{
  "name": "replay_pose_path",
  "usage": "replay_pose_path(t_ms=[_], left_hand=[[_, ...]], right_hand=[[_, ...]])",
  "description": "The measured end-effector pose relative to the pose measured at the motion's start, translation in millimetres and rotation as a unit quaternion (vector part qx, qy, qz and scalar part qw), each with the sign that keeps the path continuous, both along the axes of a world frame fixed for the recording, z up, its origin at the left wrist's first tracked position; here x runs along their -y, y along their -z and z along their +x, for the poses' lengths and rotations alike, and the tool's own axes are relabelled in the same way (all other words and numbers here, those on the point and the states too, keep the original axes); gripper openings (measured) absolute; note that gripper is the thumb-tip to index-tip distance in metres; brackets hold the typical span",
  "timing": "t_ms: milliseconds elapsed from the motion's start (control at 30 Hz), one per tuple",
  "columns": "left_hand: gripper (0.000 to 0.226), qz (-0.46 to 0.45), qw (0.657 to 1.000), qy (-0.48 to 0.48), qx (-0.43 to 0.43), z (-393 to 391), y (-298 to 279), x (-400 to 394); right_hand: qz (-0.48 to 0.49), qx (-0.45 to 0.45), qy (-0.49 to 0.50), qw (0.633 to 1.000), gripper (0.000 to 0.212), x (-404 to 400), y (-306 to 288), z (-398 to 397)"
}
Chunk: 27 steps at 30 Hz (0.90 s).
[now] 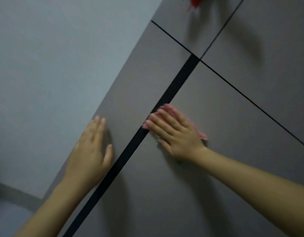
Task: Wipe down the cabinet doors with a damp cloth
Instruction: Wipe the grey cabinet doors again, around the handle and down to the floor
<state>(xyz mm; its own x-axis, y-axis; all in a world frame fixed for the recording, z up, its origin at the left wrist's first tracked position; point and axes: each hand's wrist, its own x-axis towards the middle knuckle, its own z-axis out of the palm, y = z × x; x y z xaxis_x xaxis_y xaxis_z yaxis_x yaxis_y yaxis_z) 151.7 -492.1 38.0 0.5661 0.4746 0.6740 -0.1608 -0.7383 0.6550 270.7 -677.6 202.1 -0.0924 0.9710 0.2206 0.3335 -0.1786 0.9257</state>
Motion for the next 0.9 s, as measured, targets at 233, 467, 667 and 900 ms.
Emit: replay_pose_path(t_ms=[233, 467, 667, 900], left_hand=[[0.078, -0.089, 0.995, 0.033, 0.025, -7.6, 26.0, 18.8], [0.072, -0.157, 0.985, -0.021, 0.069, 7.2, 19.3, 15.0], [0.067, -0.131, 0.983, 0.011, 0.126, 18.9, 16.5, 35.3], [0.069, -0.137, 0.976, -0.016, 0.169, 54.3, 19.7, 54.3]], right_hand=[[0.207, -0.005, 0.007, 0.978, 0.059, -78.3, -43.7, -10.2], [-0.046, 0.014, 0.017, 0.999, 0.059, -73.8, 64.2, -6.4], [0.058, 0.038, 0.012, 0.998, 0.055, -29.4, 16.0, -2.6], [0.042, -0.002, 0.012, 0.999, 0.056, -63.0, 69.3, -3.9]])
